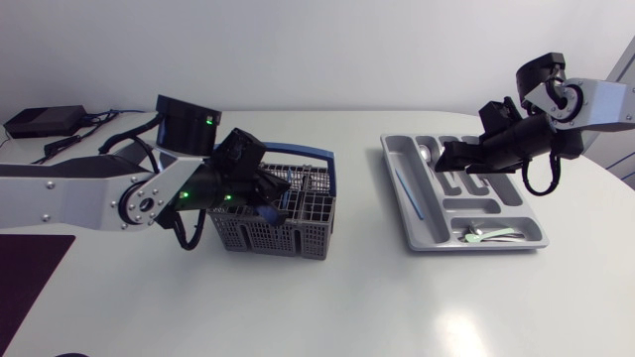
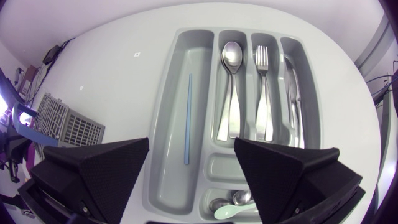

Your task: Unload the cutlery basket into the drawer organizer.

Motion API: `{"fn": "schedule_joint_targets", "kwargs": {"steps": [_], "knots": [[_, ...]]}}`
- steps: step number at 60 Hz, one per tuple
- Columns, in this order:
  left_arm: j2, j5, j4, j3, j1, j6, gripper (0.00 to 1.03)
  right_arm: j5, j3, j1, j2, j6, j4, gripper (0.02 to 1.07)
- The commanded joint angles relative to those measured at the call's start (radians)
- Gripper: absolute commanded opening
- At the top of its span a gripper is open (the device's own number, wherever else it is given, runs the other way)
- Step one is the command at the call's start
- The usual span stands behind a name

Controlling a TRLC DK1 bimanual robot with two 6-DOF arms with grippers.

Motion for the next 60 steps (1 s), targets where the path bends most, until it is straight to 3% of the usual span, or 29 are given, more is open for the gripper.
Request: {"fn": "schedule_joint_targets", "kwargs": {"steps": [1,13,41,53,60], "knots": [[0.018,0.009,-0.015,0.029,0.008,-0.021,0.06,-0.003,-0.027,-0.001,-0.01,-0.014,-0.001,1.01],[-0.055,0.045,-0.015,-0.013,0.014,-0.012,0.06,-0.003,-0.033,-0.003,-0.011,-0.016,0.001,1.01],[-0.235,0.089,0.096,-0.138,0.03,0.013,0.03,-0.005,-0.053,0.028,-0.031,-0.035,0.022,1.01],[-0.35,0.112,0.099,-0.152,0.045,0.017,0.03,-0.042,-0.173,0.099,-0.166,-0.16,0.114,1.01],[-0.408,0.132,0.099,-0.151,0.06,0.016,0.03,-0.043,-0.277,0.152,-0.297,-0.217,0.229,1.01]]}}
